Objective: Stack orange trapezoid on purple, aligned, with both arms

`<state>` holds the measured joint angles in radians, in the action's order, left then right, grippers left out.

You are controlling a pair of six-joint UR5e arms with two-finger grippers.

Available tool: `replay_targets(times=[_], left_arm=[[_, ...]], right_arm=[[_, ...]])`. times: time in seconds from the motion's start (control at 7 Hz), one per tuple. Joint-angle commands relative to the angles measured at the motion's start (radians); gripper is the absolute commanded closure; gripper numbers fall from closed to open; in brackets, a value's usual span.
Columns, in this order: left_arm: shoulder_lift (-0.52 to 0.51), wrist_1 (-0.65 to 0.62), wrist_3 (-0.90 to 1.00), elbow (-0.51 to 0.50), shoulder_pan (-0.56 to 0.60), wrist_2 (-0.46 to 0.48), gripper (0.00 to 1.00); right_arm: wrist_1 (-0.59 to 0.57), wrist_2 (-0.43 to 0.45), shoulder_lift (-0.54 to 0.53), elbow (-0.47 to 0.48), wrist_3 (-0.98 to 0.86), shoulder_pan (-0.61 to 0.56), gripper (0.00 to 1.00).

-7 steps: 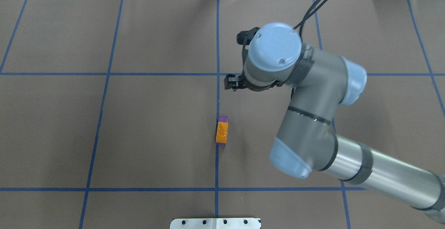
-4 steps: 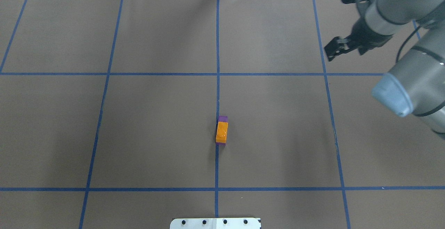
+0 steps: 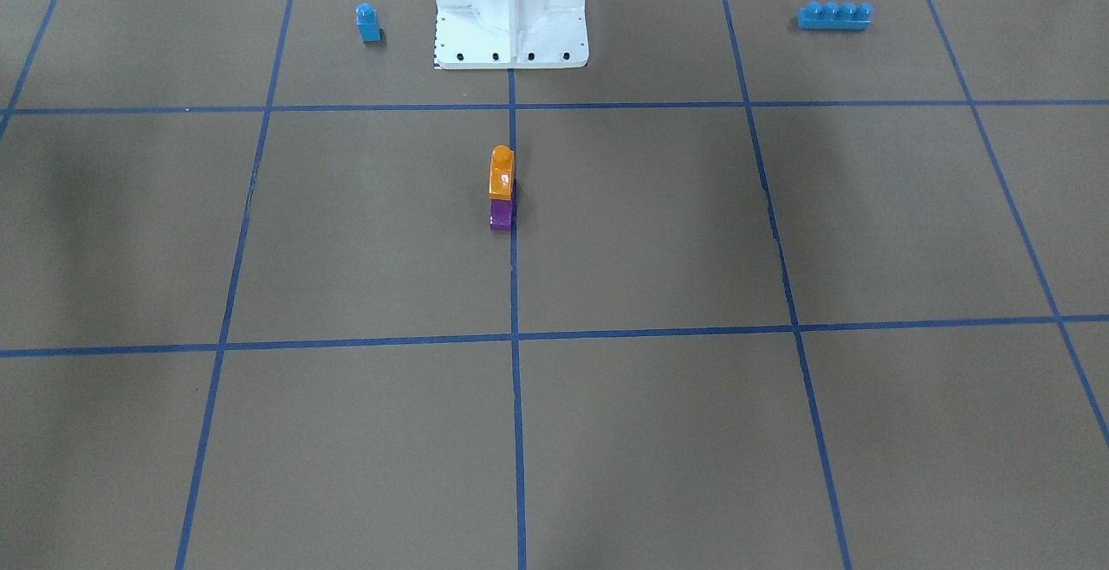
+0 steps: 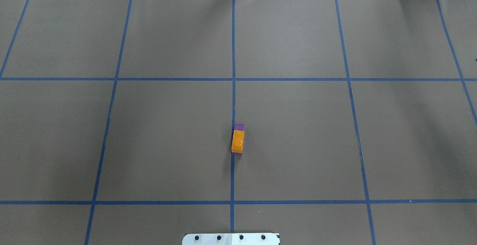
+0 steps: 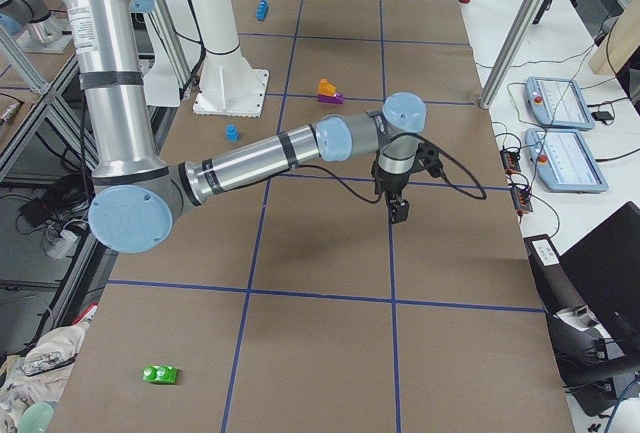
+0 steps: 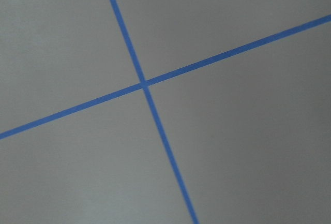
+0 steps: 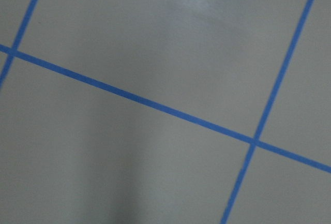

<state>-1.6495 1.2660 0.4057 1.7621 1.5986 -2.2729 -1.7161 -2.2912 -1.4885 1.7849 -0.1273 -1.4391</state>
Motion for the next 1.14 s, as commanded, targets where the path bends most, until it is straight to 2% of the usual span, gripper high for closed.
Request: replay_targets(times=[0.0, 0.14, 0.29, 0.43, 0.57, 1.0], left_arm=[[-0.001, 0.004, 0.034, -0.009, 0.031, 0.0, 0.0], [-0.007, 0.03, 0.022, -0.054, 0.029, -0.002, 0.0], [0.016, 0.135, 0.022, -0.105, 0.032, -0.019, 0.0], [0.09, 0.252, 0.016, -0.113, 0.031, -0.08, 0.0], [0.099, 0.297, -0.01, -0.116, 0.031, -0.13, 0.0], [0.1, 0.306, -0.045, -0.109, 0.032, -0.142, 0.0]], right_arm=[[0.013, -0.014, -0.123, -0.003, -0.054, -0.098, 0.0], [0.094, -0.014, -0.177, -0.001, -0.042, -0.098, 0.0], [0.154, -0.014, -0.193, -0.004, -0.003, -0.098, 0.0], [0.157, -0.014, -0.191, 0.004, 0.049, -0.098, 0.0], [0.159, -0.014, -0.19, 0.004, 0.049, -0.098, 0.0], [0.159, -0.014, -0.19, -0.004, 0.049, -0.098, 0.0]])
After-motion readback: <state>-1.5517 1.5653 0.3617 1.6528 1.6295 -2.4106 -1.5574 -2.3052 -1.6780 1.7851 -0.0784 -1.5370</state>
